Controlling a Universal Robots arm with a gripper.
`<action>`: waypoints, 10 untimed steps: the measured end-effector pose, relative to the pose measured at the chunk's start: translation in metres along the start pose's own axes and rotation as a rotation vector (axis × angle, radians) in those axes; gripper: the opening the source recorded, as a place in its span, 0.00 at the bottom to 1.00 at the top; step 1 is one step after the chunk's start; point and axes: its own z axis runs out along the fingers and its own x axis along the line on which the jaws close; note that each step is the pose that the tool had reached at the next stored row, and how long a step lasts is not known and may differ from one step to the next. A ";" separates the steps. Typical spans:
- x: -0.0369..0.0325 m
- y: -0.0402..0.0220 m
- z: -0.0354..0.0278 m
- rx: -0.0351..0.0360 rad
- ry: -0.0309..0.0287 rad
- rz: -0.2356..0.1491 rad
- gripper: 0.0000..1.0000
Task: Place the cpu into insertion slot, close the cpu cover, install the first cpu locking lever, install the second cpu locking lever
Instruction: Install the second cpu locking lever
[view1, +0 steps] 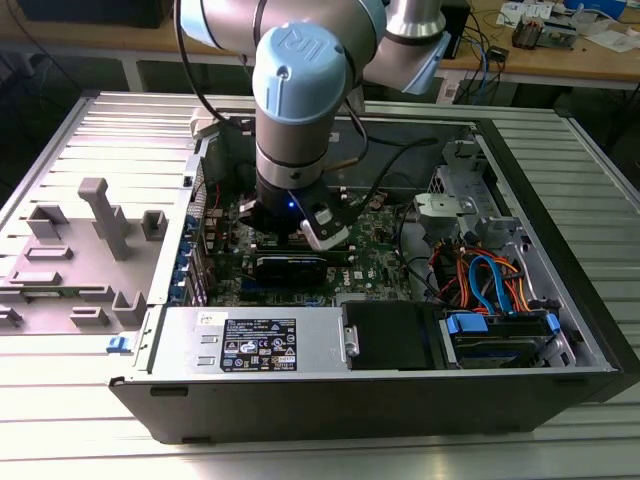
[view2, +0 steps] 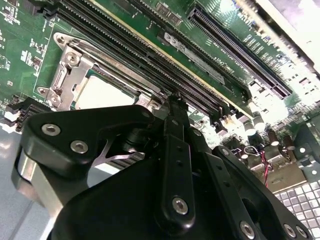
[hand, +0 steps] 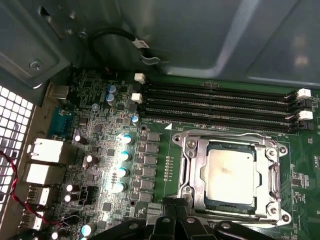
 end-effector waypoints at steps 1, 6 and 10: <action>-0.0001 -0.0002 0.0007 -0.0040 -0.0008 0.000 0.11; 0.0013 -0.0003 0.0014 -0.0005 0.0003 -0.001 0.11; 0.0031 0.0012 -0.0029 0.0078 0.0013 -0.001 0.11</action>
